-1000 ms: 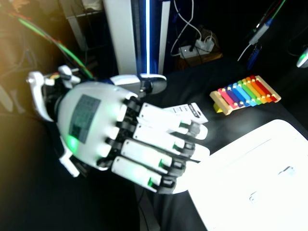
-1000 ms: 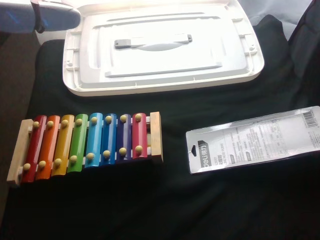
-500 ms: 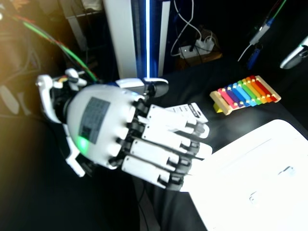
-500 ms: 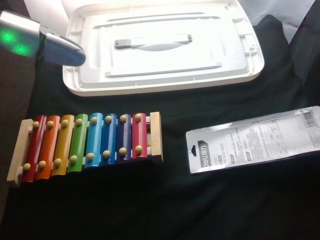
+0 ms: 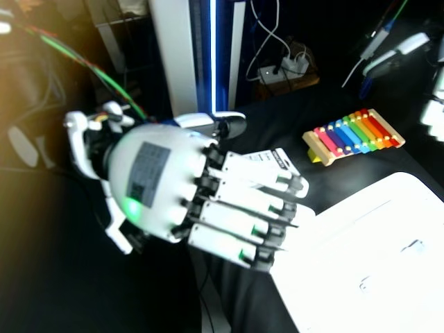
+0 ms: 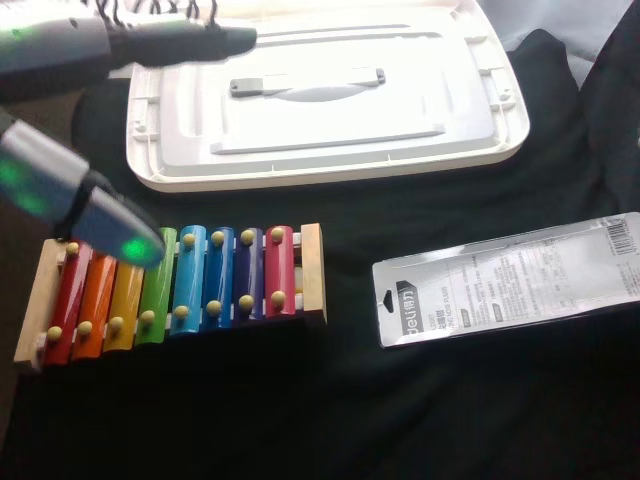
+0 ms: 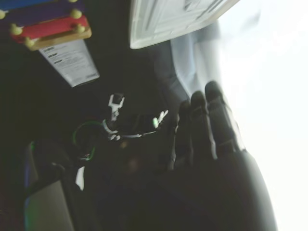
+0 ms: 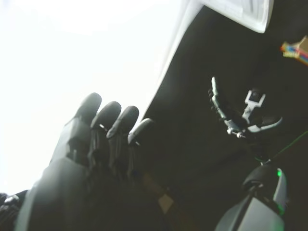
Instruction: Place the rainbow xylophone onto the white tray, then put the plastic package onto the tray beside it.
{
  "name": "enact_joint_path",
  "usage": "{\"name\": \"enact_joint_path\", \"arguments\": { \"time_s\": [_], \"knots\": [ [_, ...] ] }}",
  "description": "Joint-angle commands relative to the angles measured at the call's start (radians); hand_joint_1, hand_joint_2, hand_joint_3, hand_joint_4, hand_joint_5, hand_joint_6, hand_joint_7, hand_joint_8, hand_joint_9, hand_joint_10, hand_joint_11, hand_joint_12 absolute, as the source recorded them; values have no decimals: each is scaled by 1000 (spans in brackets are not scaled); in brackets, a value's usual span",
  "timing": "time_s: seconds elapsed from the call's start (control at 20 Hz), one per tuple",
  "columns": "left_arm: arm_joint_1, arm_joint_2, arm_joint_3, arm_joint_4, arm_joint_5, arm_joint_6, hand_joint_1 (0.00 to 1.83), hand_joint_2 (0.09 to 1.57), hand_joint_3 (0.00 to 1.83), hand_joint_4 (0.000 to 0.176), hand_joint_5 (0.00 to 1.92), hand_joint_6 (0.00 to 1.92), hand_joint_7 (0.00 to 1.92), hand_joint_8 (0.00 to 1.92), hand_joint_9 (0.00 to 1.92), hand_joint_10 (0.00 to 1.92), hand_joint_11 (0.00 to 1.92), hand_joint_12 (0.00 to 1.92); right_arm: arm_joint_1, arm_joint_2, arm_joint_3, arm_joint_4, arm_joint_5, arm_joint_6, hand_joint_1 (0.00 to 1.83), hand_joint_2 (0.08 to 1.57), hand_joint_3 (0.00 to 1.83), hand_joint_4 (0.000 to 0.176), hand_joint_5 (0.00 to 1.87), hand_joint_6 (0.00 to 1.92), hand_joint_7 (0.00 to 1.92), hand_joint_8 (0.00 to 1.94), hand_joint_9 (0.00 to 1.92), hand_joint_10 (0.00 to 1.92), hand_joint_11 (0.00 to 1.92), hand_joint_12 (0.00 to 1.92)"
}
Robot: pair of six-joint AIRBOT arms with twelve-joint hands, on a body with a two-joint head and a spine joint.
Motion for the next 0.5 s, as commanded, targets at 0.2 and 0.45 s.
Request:
{"name": "enact_joint_path", "arguments": {
  "time_s": [0.2, 0.45],
  "knots": [
    [45, -5, -31, 24, -61, -75, 704, 614, 0, 31, 0, 0, 66, 4, 96, 3, 122, 3, 7, -14, 11, 56, 107, 5, 861, 379, 0, 0, 203, 1117, 295, 706, 48, 1057, 0, 635],
    [99, -18, -33, 10, -56, -76, 714, 623, 0, 4, 0, 0, 26, 0, 53, 0, 90, 2, 7, -23, 14, 55, 103, 5, 886, 388, 1, 0, 212, 1075, 291, 690, 41, 1060, 0, 538]
  ]
}}
